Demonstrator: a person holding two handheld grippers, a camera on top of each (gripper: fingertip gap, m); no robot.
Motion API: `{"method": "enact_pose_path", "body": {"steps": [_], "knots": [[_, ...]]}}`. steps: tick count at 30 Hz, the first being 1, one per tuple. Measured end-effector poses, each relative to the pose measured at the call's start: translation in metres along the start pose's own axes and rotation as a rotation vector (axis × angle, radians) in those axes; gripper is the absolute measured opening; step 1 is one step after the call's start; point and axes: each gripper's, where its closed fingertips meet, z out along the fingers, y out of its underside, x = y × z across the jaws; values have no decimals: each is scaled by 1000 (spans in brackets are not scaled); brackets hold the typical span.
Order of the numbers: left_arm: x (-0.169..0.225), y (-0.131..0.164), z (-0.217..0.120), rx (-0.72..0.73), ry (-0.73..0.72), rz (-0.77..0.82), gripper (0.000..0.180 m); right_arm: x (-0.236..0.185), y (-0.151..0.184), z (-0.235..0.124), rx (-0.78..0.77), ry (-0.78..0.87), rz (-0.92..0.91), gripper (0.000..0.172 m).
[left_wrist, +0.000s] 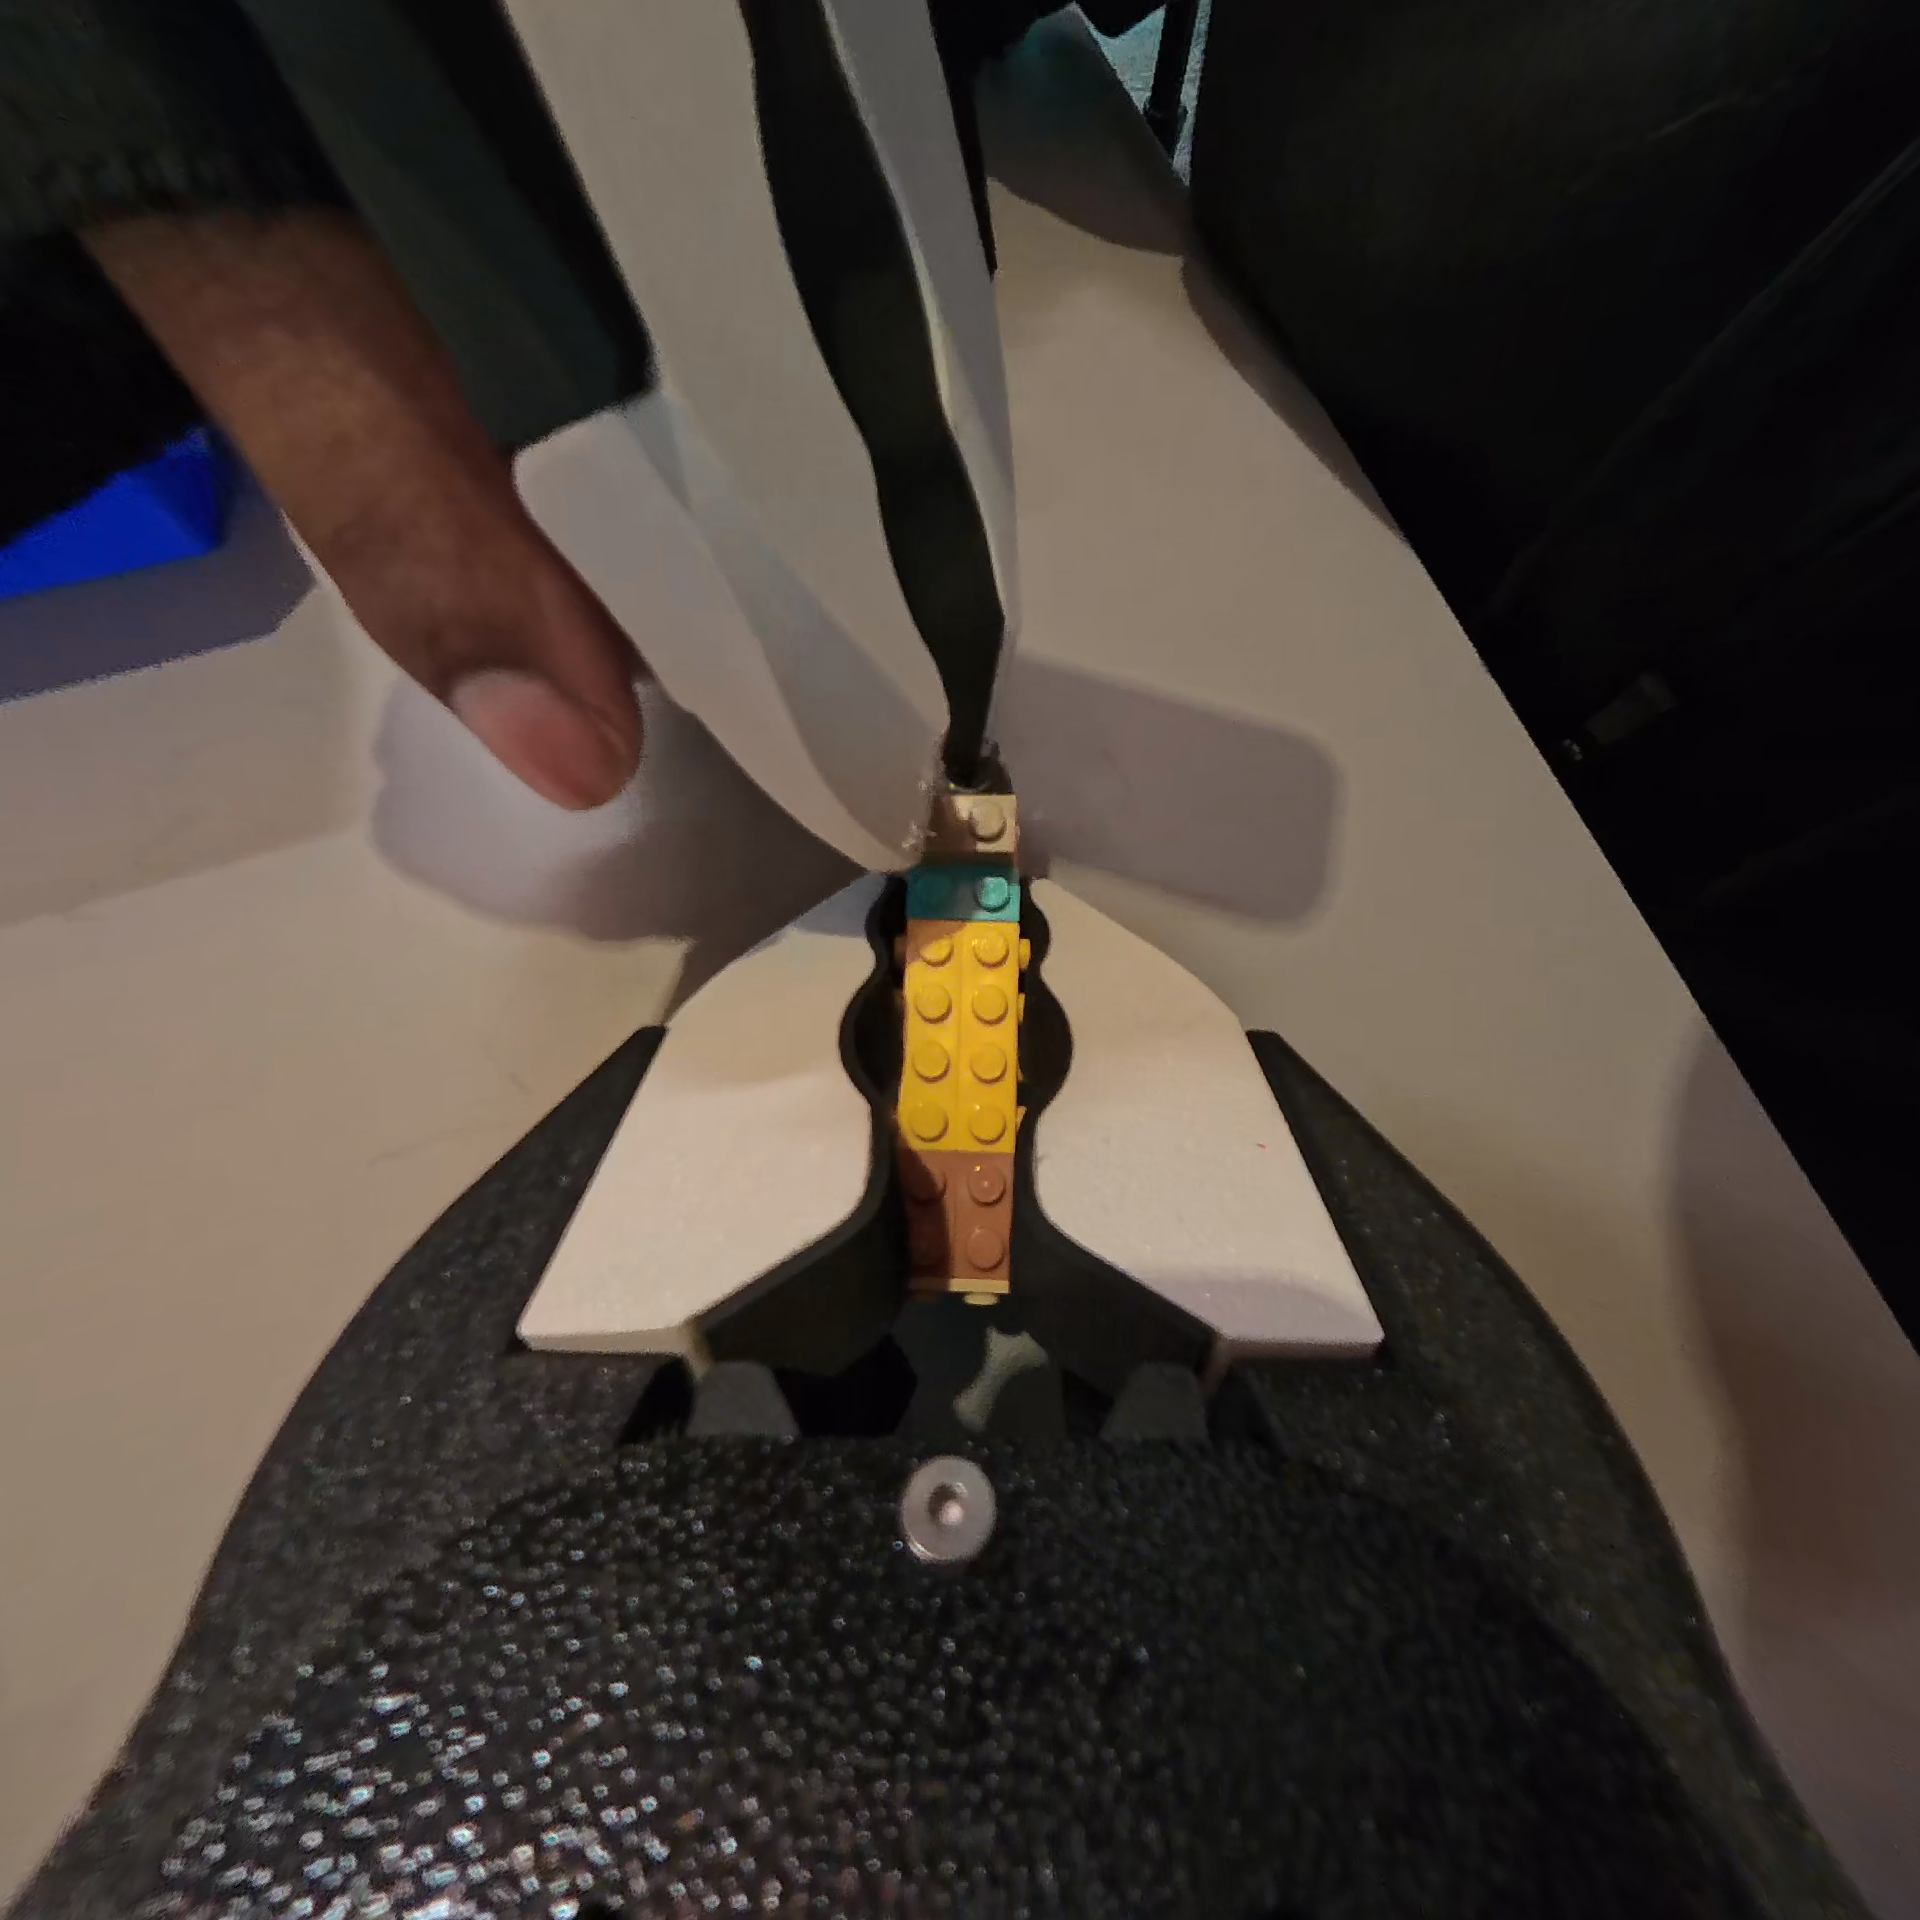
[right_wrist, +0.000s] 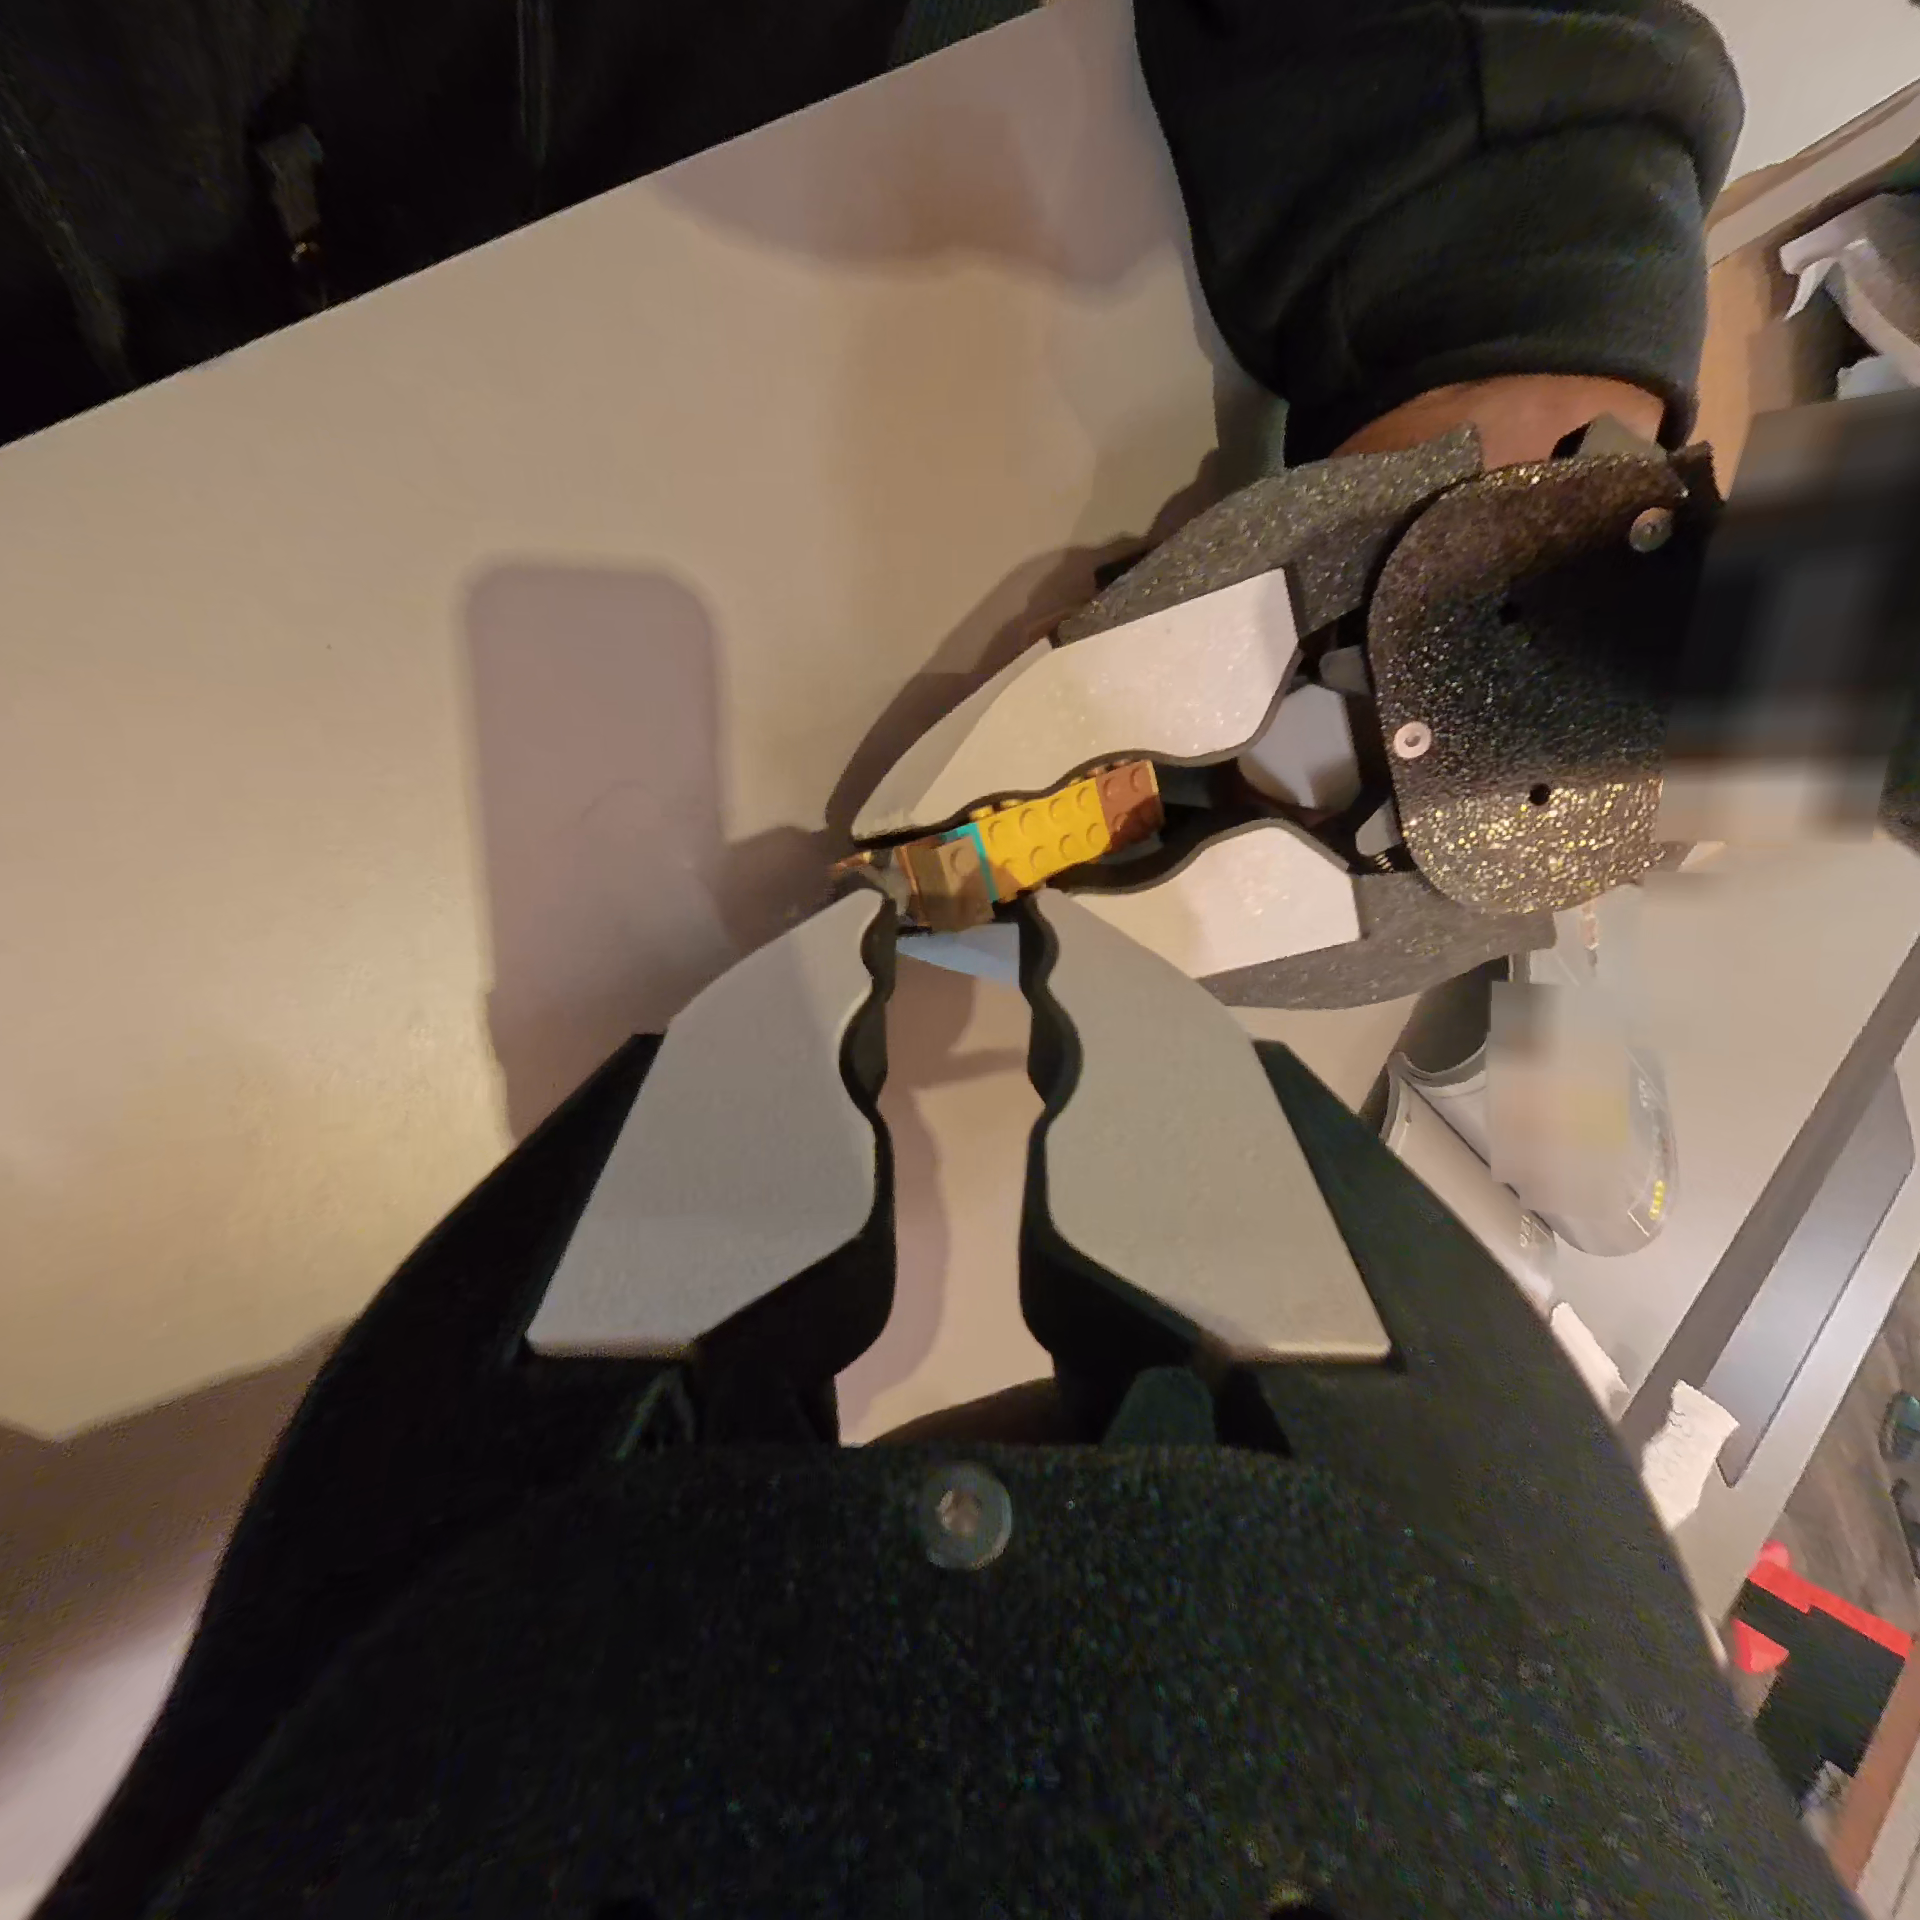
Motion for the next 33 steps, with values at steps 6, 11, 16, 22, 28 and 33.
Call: {"method": "enact_pose_path", "body": {"steps": [6, 11, 16, 22, 28, 33], "knots": [[-6, -2, -8, 12, -34, -3, 18, 6, 4, -15, -14, 86, -8, 26], [-11, -3, -18, 19, -67, -18, 18, 22, 6, -25, -19, 369, -100, 35], [-15, -6, -24, 49, -76, -58, 18, 21, 13, -22, -117, 584, -256, 44], [-19, -8, -28, 66, -86, -84, 18, 18, 10, -20, -100, 594, -264, 50], [-19, -9, -29, 74, -81, -90, 18, 23, 9, -13, -90, 642, -298, 56], [-18, -9, -28, 75, -73, -96, 18, 24, 4, -8, -71, 639, -312, 57]]}}
